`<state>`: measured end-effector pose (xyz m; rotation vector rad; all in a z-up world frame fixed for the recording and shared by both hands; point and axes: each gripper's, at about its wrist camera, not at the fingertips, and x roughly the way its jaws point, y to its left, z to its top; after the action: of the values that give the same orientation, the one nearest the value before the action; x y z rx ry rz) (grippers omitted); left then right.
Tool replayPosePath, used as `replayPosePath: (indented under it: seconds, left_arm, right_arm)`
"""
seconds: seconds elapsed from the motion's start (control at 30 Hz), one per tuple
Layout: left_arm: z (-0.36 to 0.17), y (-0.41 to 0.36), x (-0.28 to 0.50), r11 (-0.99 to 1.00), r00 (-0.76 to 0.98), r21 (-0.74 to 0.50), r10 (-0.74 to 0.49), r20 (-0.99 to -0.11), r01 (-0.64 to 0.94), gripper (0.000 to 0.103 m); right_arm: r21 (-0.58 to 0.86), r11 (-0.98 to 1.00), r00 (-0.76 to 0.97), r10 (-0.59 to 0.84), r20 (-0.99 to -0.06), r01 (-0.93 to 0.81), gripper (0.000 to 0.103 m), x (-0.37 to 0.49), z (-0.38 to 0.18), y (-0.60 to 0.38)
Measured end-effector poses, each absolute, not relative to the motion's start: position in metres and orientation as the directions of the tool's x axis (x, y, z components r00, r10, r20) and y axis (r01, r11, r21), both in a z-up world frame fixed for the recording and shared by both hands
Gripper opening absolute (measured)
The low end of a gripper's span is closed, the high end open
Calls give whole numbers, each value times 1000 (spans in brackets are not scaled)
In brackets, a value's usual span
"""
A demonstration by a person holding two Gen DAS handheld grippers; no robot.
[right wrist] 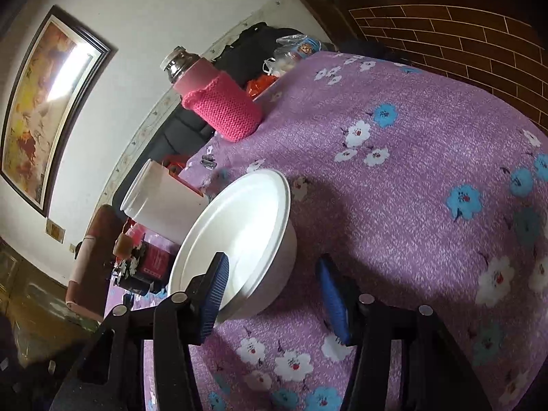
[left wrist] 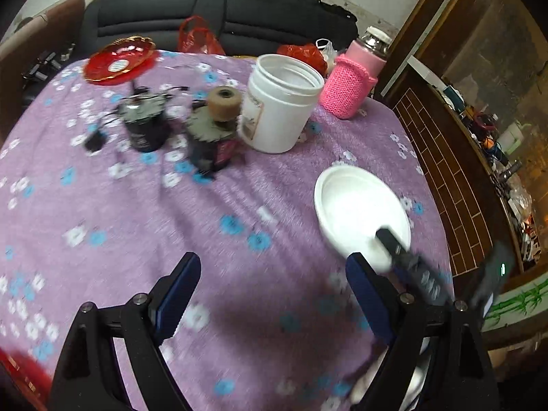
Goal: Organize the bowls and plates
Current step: 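Move the left tool to the small white bowl and grasp its rim, then lift the small white bowl with the left tool toward the stack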
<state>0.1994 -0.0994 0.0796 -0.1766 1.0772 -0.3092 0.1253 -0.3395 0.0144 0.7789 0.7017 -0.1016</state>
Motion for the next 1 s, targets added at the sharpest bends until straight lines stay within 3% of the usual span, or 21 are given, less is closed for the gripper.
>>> replayPosePath:
  seconds: [0.07,0.13,0.43,0.53,0.6,0.67,1.0]
  left_arm:
    - [72,-109,216,941,427,-305,-338,-838,146,86]
    - [63,-119,231,933,406,-334,-360,-840,137,86]
    - [38,-166,261,942,394,-270,-330,-858,199,82]
    - [28,-179,267,953,366,-219,-284,-886,210,61]
    - [21,-184,270,954,322,-207,-269,-908,216,29]
    - [22,-186,267,947,312,-228,-292,-904,226,18]
    - [58,-159,232,970,390,-132,-204,-898,203,15]
  right_arm:
    - [585,739,759,157,-632,335,29,129,10,-338]
    - [587,736,743,174,-646,337,20,132,2,-339]
    - [595,733,752,176,-635,330,19,135,2,-340]
    - [599,730,753,179,-633,329,19,135,2,-341]
    - [606,725,754,185,-630,328,19,134,1,-342]
    - [605,726,757,182,-628,327,19,134,1,-341]
    - [582,759,763,183,-620,291,12,134,18,-319]
